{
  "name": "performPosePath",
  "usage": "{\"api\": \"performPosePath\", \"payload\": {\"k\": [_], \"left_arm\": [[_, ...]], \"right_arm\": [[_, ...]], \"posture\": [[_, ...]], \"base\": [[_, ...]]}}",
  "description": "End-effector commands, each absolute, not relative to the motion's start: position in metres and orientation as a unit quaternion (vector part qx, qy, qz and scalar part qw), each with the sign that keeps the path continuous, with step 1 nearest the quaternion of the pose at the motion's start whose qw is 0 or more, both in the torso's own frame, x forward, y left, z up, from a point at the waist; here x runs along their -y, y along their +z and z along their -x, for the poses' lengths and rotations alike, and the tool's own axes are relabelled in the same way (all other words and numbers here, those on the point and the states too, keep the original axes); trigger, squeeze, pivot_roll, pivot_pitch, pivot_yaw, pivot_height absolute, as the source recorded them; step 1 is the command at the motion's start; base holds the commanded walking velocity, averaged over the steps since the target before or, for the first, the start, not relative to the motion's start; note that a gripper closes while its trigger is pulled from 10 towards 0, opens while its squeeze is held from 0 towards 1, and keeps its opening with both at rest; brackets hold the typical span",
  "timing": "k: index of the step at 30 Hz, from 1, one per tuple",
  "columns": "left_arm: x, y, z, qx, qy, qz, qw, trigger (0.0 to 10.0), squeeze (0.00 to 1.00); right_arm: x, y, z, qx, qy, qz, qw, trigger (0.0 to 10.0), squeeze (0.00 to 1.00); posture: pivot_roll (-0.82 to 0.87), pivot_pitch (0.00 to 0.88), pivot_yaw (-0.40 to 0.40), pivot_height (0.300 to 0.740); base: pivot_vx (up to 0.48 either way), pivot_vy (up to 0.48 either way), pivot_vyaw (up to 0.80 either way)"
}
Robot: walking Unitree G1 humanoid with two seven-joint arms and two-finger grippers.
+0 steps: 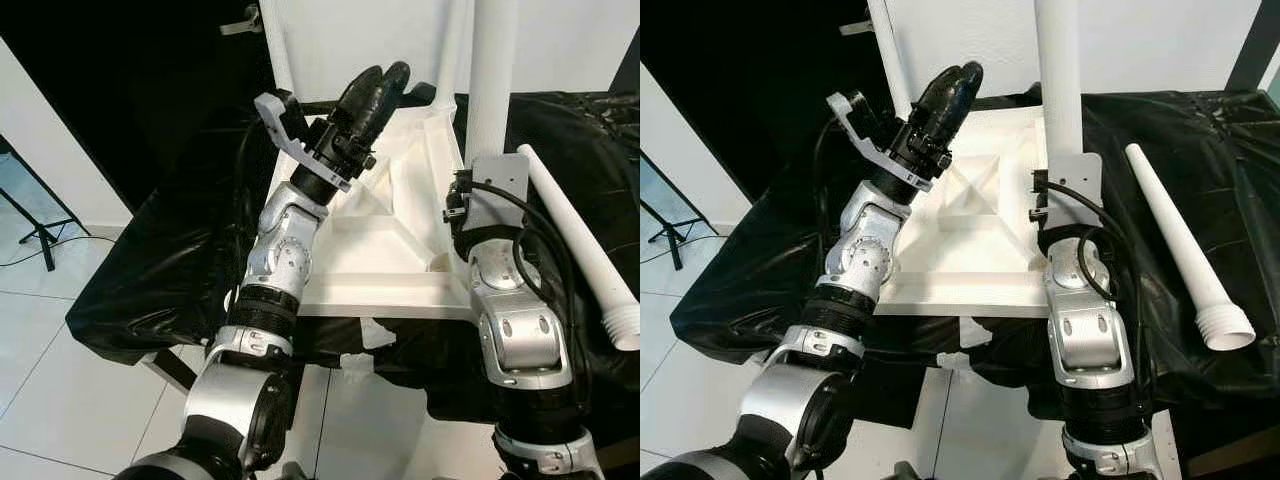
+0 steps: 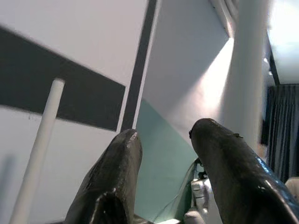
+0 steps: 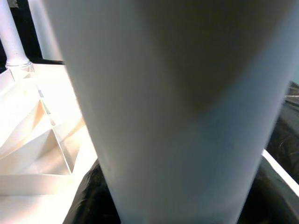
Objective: Building children table
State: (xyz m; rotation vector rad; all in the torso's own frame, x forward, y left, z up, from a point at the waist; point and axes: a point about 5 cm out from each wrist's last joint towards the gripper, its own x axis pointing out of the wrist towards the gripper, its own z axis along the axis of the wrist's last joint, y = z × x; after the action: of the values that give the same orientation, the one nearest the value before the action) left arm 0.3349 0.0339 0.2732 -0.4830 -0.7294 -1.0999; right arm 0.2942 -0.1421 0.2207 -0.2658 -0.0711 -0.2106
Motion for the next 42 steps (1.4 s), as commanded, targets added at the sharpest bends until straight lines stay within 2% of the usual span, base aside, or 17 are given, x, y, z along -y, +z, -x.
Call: {"api": "performPosePath", "payload": {"k": [1,10,17,26,28,29,42], "left_arm": [[-0.028,0.273,-0.323,0.36,-0.573,0.149,0.721,10.0,0.0],[-0.021,0.274,-0.317,0.368,-0.587,0.119,0.712,10.0,0.0],[-0.003,0.28,-0.318,0.332,-0.595,0.09,0.726,10.0,0.0],[0.007,0.279,-0.311,0.32,-0.616,0.08,0.716,10.0,0.0],[0.009,0.279,-0.311,0.317,-0.618,0.077,0.715,9.7,0.0],[0.011,0.279,-0.31,0.315,-0.619,0.075,0.716,0.0,0.0],[0.019,0.281,-0.305,0.308,-0.635,0.083,0.703,0.0,0.0]], "right_arm": [[0.139,0.224,-0.296,0.037,-0.097,0.122,0.987,10.0,0.0],[0.14,0.224,-0.296,0.034,-0.093,0.129,0.987,10.0,0.0],[0.127,0.217,-0.295,0.028,-0.042,0.213,0.976,10.0,0.0],[0.126,0.212,-0.294,0.019,-0.025,0.264,0.964,10.0,0.0],[0.126,0.212,-0.294,0.019,-0.021,0.272,0.962,10.0,0.0],[0.125,0.212,-0.293,0.022,-0.018,0.279,0.96,10.0,0.0],[0.126,0.214,-0.291,0.028,-0.015,0.297,0.954,10.0,0.0]], "posture": [[-0.19,0.0,0.092,0.74],[-0.19,0.0,0.091,0.74],[-0.2,0.0,0.09,0.74],[-0.2,0.0,0.097,0.74],[-0.2,0.0,0.098,0.74],[-0.2,0.0,0.099,0.74],[-0.21,0.0,0.097,0.74]], "base": [[0.0,0.0,0.0],[0.0,0.0,0.0],[0.0,0.0,0.0],[0.0,0.0,0.0],[0.0,0.0,0.0],[0.0,0.0,0.0],[0.0,0.0,0.0]]}}
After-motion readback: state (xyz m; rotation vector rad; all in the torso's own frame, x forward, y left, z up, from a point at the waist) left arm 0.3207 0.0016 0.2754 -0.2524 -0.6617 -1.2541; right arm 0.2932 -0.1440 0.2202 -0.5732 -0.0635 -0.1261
